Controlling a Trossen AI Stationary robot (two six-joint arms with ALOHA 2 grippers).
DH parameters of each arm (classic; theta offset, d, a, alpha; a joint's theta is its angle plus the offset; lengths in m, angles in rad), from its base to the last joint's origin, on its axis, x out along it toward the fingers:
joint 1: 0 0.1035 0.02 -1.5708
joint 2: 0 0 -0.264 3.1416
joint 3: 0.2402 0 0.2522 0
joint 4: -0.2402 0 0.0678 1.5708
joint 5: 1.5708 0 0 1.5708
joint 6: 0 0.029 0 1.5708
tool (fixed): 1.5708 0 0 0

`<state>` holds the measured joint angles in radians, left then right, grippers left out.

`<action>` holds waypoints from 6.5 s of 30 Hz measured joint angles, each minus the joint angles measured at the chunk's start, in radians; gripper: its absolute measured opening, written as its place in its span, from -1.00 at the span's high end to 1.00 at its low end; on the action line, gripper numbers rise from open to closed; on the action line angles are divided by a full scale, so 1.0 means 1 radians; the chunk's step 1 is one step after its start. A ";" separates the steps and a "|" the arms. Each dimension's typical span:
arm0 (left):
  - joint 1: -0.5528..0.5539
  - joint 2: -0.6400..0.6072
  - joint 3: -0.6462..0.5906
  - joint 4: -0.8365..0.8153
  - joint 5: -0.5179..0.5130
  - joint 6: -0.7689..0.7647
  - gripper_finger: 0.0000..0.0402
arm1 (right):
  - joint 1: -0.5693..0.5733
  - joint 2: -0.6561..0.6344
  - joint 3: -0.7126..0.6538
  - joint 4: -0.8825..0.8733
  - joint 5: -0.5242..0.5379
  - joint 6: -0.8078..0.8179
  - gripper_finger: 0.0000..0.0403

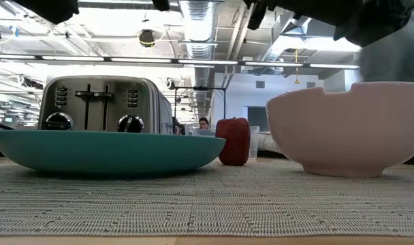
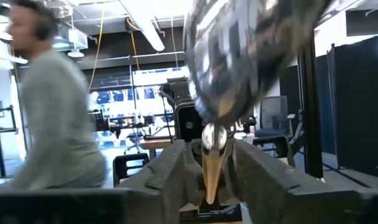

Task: Arrange a breakfast setting
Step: Put the brown spoon on the right side of white bowl, then return to Home Position

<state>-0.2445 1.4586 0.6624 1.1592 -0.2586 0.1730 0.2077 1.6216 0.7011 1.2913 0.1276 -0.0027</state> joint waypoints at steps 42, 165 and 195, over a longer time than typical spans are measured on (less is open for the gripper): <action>0.015 -0.115 0.000 -0.762 -0.061 -0.271 0.92 | -0.054 -0.041 0.409 -0.972 0.036 0.017 -0.10; -0.030 -0.213 -0.001 -1.071 -0.062 -0.259 -0.04 | -0.248 -0.631 -0.340 -1.872 -0.114 1.199 0.22; 0.086 -0.470 0.003 -1.126 0.133 -0.098 0.95 | -0.211 -0.756 0.112 -1.790 0.055 0.347 0.91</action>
<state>-0.1587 0.9888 0.6655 0.0332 -0.1261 0.0749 -0.0032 0.8652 0.8131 -0.4985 0.1823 0.3445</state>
